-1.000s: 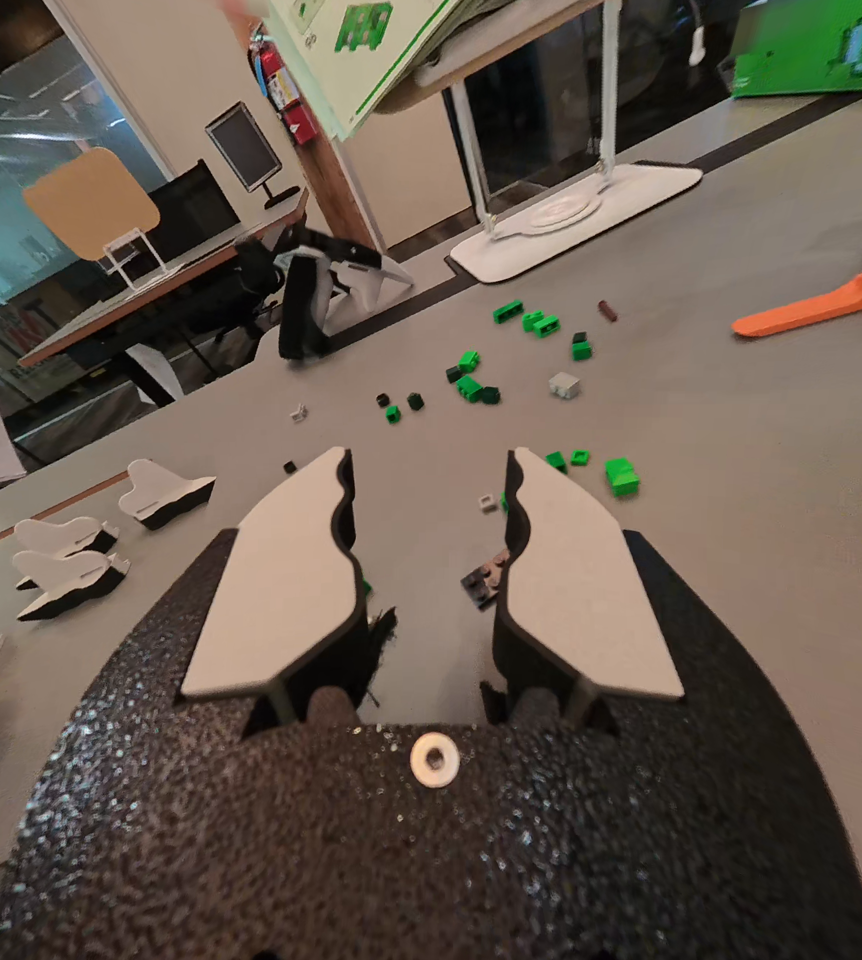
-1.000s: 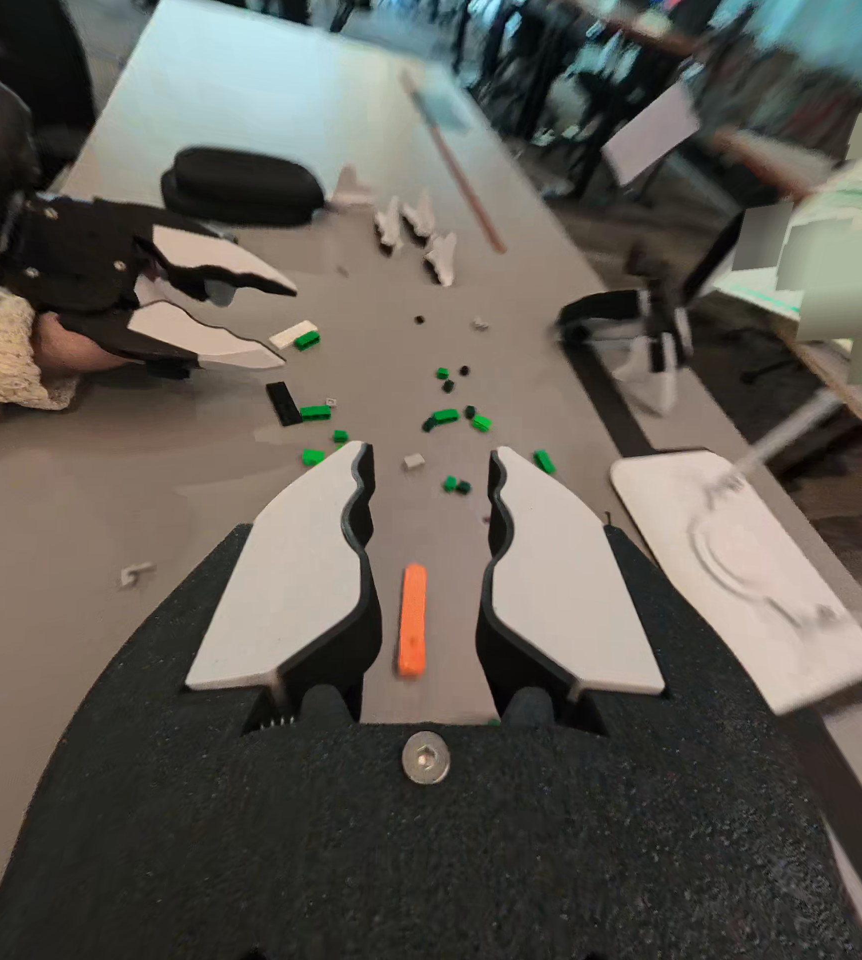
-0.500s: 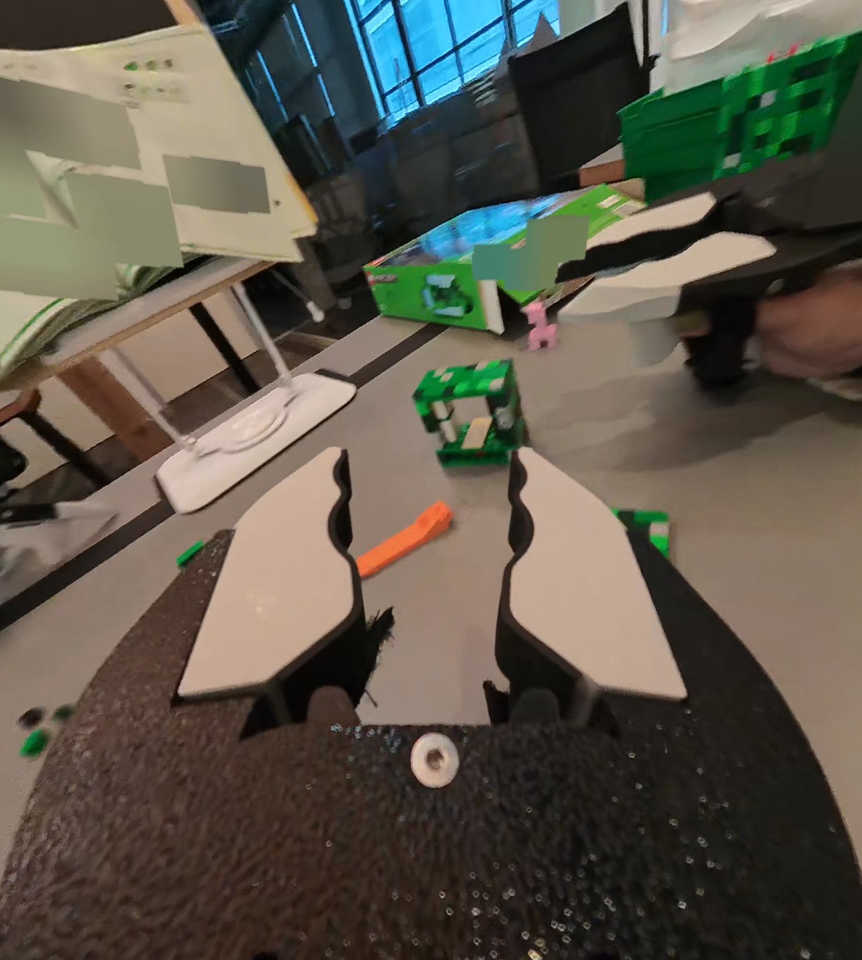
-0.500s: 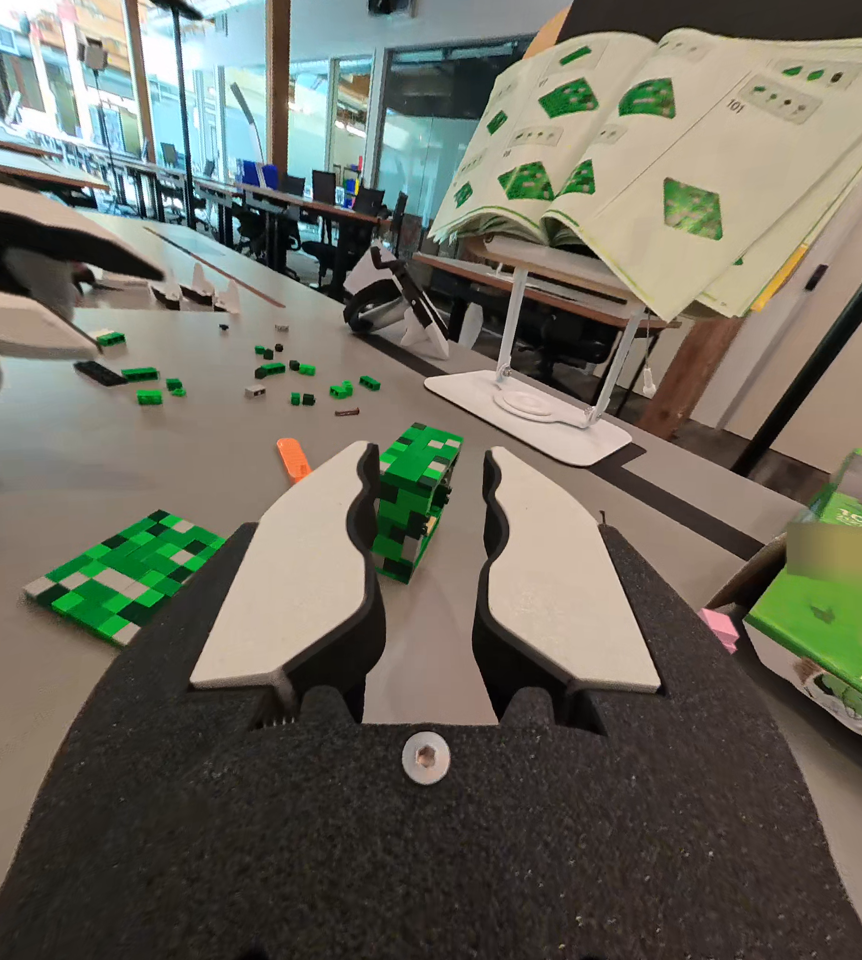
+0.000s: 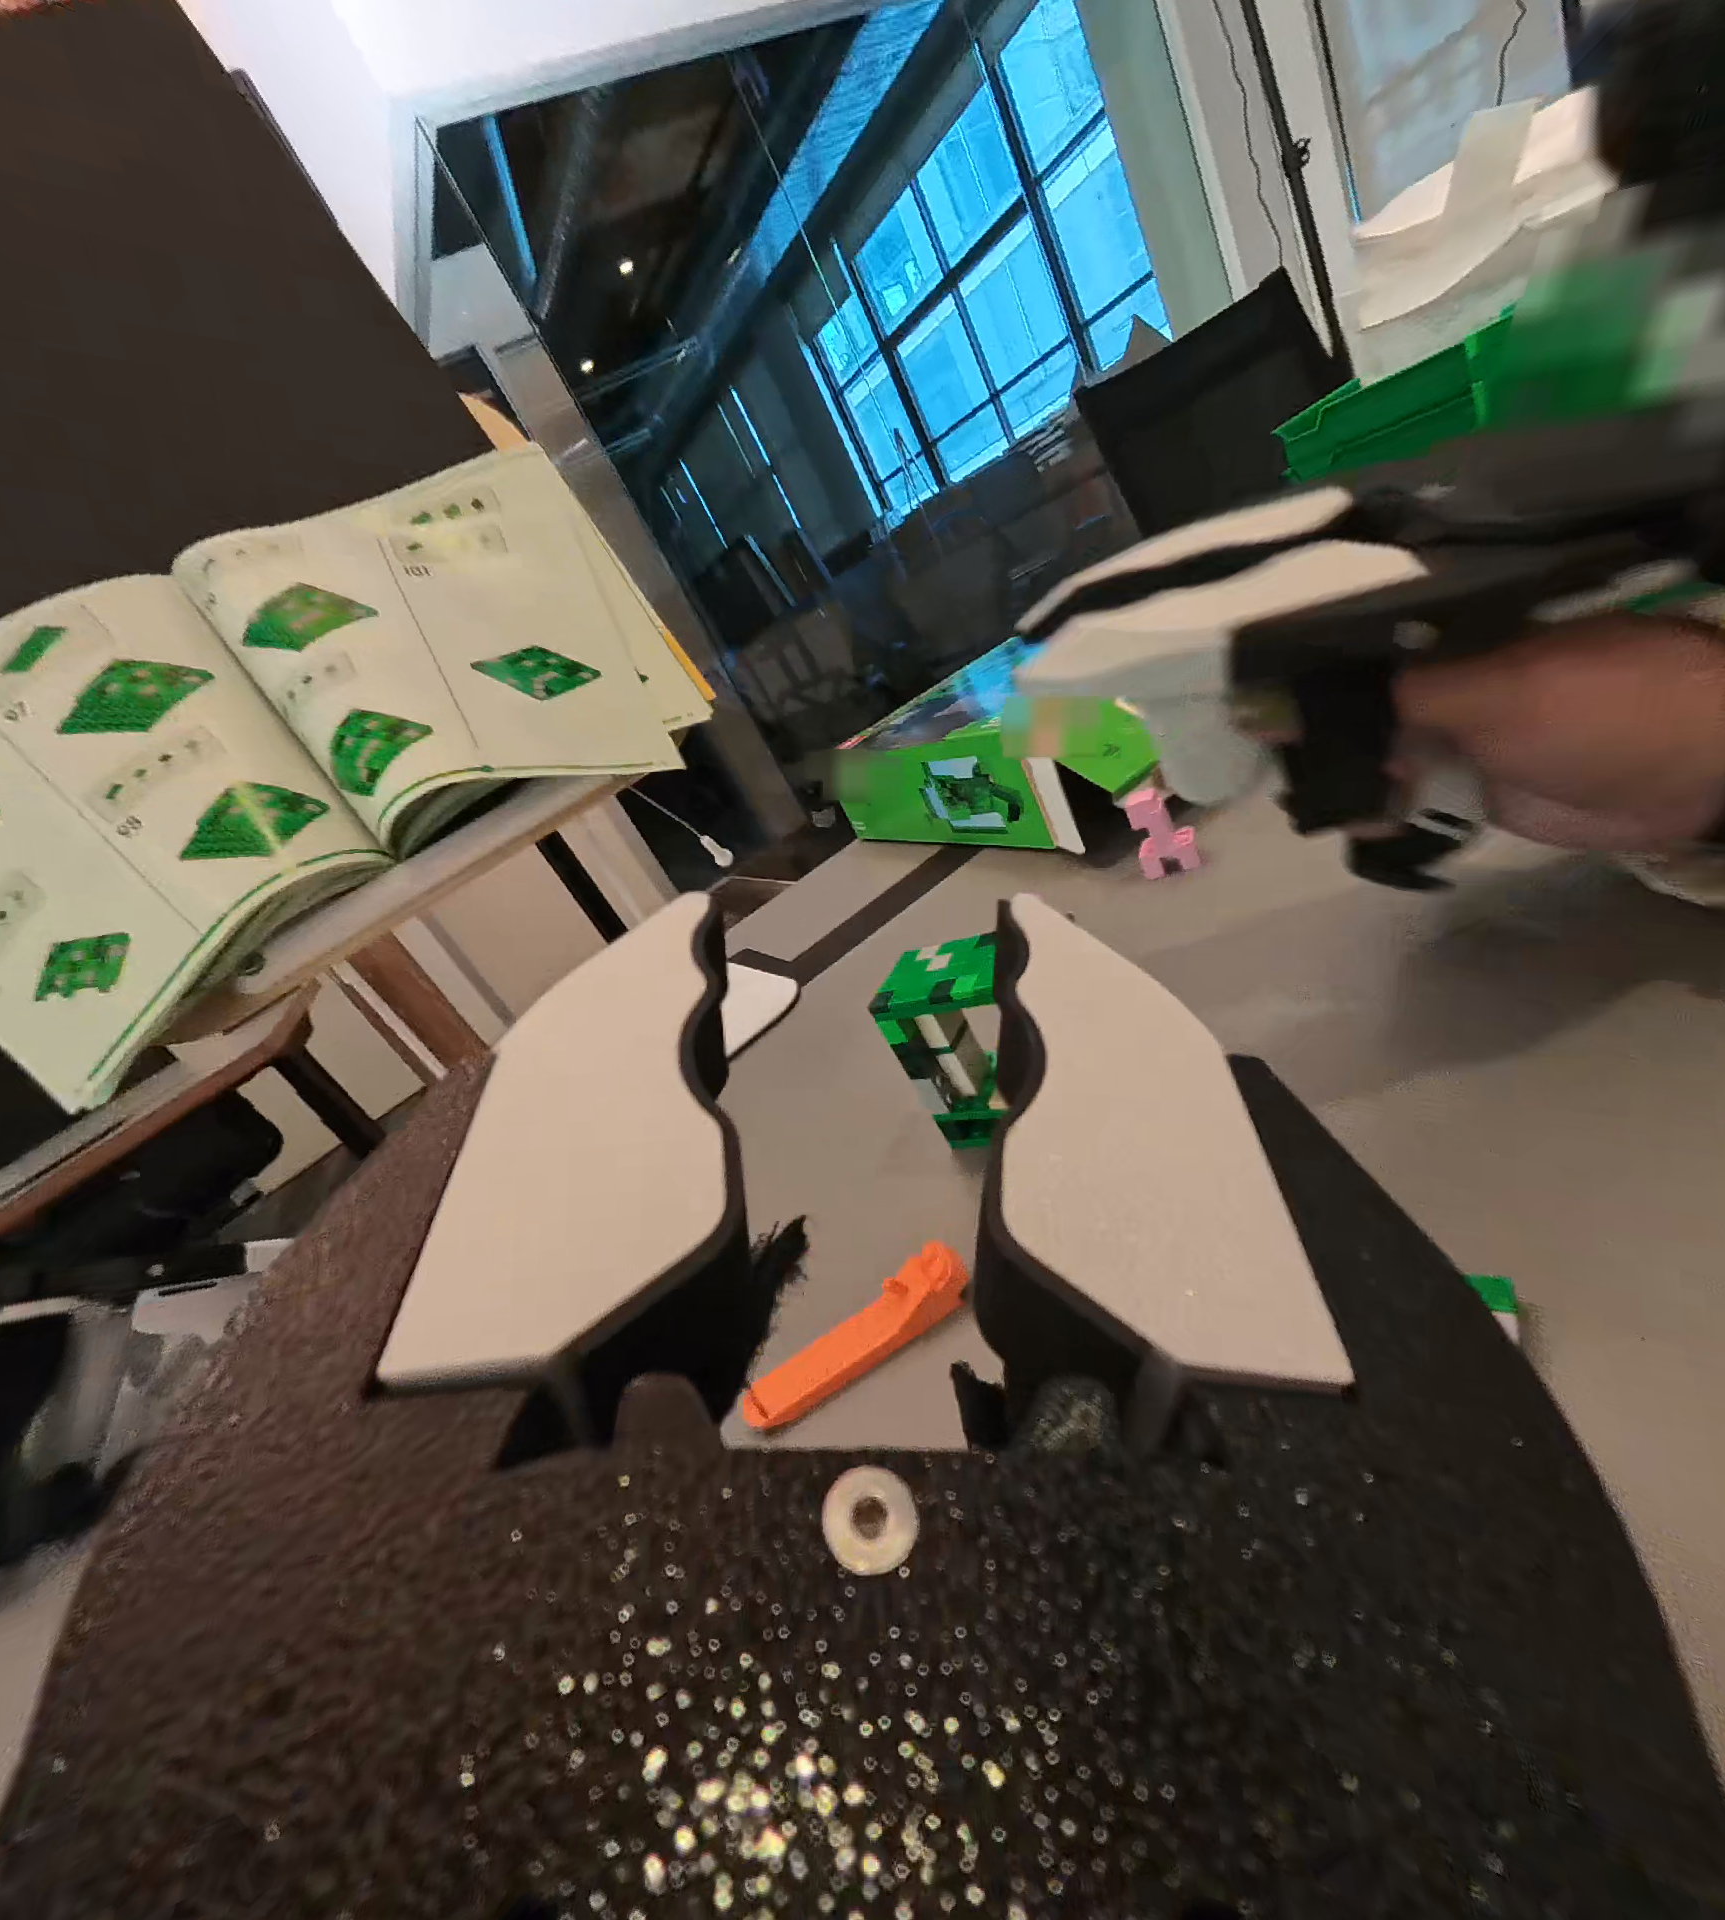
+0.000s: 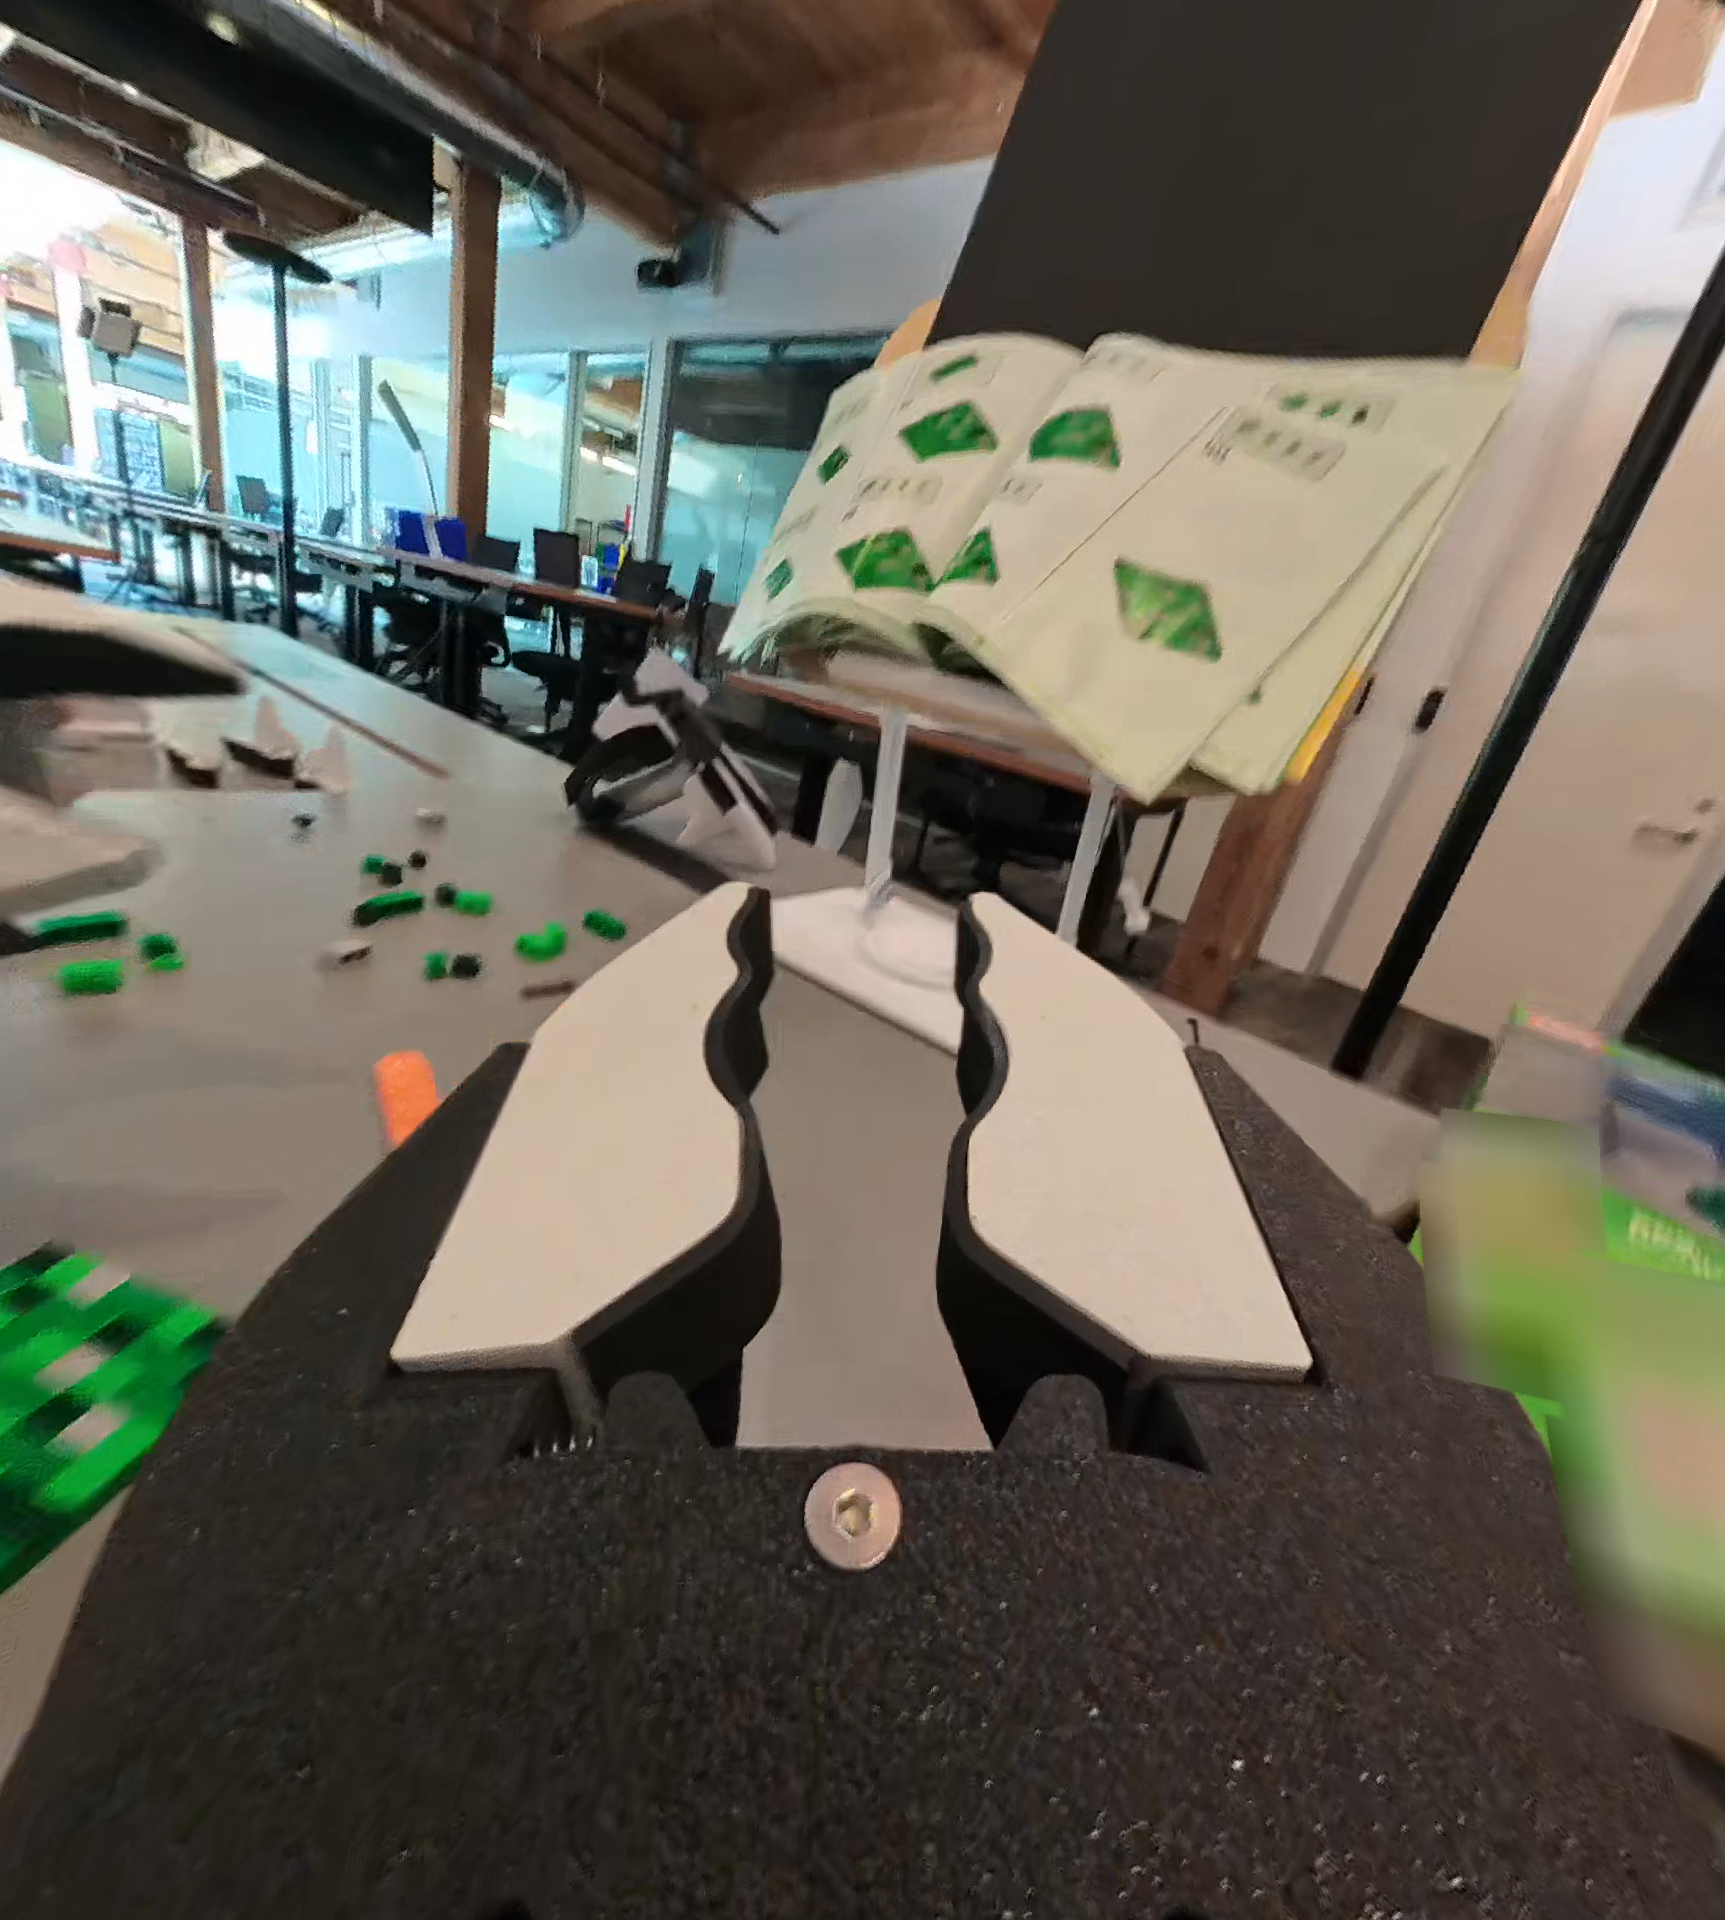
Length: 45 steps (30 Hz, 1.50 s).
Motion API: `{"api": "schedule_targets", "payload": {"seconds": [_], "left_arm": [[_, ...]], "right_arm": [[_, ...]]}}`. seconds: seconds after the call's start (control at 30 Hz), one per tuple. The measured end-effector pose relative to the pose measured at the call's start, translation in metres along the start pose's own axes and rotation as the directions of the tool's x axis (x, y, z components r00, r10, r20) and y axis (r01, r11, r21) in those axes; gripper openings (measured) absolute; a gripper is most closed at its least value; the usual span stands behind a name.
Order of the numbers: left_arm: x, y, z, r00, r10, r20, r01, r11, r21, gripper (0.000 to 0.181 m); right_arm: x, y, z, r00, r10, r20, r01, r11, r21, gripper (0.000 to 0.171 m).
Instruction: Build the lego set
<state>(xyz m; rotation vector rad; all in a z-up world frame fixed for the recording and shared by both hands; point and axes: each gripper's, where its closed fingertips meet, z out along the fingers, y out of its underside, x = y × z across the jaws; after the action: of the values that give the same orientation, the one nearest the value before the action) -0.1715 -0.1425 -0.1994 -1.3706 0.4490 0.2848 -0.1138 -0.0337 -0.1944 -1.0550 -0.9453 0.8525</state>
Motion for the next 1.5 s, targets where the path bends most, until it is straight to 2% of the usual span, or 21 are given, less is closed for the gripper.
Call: {"api": "schedule_targets", "payload": {"seconds": [0.03,0.13,0.2,0.27,0.37,0.5,0.53,0.6,0.67,0.77,0.9,1.0,1.07,1.17,1.3,1.37,1.43,1.5], "left_arm": [[0.000,-0.001,-0.001,1.000,0.002,0.006,-0.002,1.000,0.000,0.048],[0.000,0.001,-0.001,1.000,-0.012,0.009,0.012,1.000,-0.009,0.047],[0.000,0.005,0.000,1.000,-0.004,0.011,0.004,1.000,-0.025,0.045],[0.000,0.008,0.001,1.000,-0.007,0.007,0.007,0.999,-0.040,0.044],[-0.004,0.008,0.000,1.000,-0.006,0.021,0.006,0.999,-0.043,0.042],[-0.011,0.005,-0.004,0.999,0.032,0.036,-0.030,0.998,-0.052,0.038],[-0.014,0.006,-0.004,0.997,0.068,0.038,-0.066,0.995,-0.072,0.033],[-0.026,0.008,0.000,0.987,0.154,0.041,-0.148,0.981,-0.123,0.018],[-0.039,0.005,0.015,0.967,0.254,0.013,-0.249,0.955,-0.163,0.014],[-0.070,0.001,0.063,0.871,0.490,-0.030,-0.483,0.846,-0.227,0.015],[-0.108,0.010,0.144,0.608,0.791,-0.068,-0.778,0.576,-0.253,0.023],[-0.116,0.034,0.191,0.433,0.888,-0.154,-0.888,0.392,-0.240,0.031],[-0.120,0.049,0.212,0.350,0.917,-0.189,-0.923,0.304,-0.235,0.033],[-0.122,0.062,0.232,0.292,0.933,-0.212,-0.944,0.245,-0.222,0.035],[-0.120,0.071,0.245,0.226,0.943,-0.243,-0.965,0.182,-0.190,0.029],[-0.123,0.070,0.251,0.202,0.950,-0.237,-0.968,0.157,-0.195,0.026],[-0.130,0.063,0.256,0.190,0.962,-0.197,-0.962,0.142,-0.233,0.015],[-0.133,0.061,0.258,0.227,0.954,-0.195,-0.950,0.172,-0.260,0.000]], "right_arm": [[0.006,-0.006,0.014,1.000,-0.009,0.013,0.009,1.000,0.014,0.027],[0.032,-0.005,0.069,0.999,0.041,-0.004,-0.041,0.998,-0.042,0.026],[0.051,0.002,0.103,0.979,0.202,-0.019,-0.203,0.978,-0.051,0.025],[0.067,0.010,0.132,0.920,0.392,-0.015,-0.392,0.918,-0.050,0.025],[0.091,0.026,0.163,0.854,0.517,-0.060,-0.519,0.854,-0.039,0.021],[0.107,0.038,0.185,0.803,0.591,-0.073,-0.591,0.806,0.024,0.031],[0.108,0.038,0.187,0.784,0.620,-0.038,-0.617,0.785,0.055,0.033],[0.106,0.028,0.185,0.727,0.676,0.119,-0.687,0.712,0.149,0.035],[0.108,0.024,0.178,0.677,0.697,0.237,-0.736,0.640,0.221,0.040],[0.108,0.026,0.178,0.659,0.683,0.315,-0.751,0.620,0.227,0.048],[0.097,0.025,0.178,0.678,0.627,0.384,-0.727,0.651,0.219,0.053],[0.100,0.027,0.177,0.608,0.656,0.447,-0.783,0.588,0.203,0.056],[0.100,0.030,0.176,0.569,0.669,0.479,-0.809,0.560,0.180,0.057],[0.097,0.026,0.174,0.551,0.650,0.523,-0.814,0.558,0.164,0.057],[0.102,0.026,0.173,0.462,0.681,0.569,-0.871,0.468,0.147,0.055],[0.102,0.024,0.172,0.454,0.679,0.577,-0.875,0.462,0.146,0.052],[0.103,0.025,0.171,0.456,0.679,0.575,-0.875,0.460,0.151,0.051],[0.104,0.024,0.171,0.458,0.678,0.575,-0.875,0.458,0.155,0.051]]}}
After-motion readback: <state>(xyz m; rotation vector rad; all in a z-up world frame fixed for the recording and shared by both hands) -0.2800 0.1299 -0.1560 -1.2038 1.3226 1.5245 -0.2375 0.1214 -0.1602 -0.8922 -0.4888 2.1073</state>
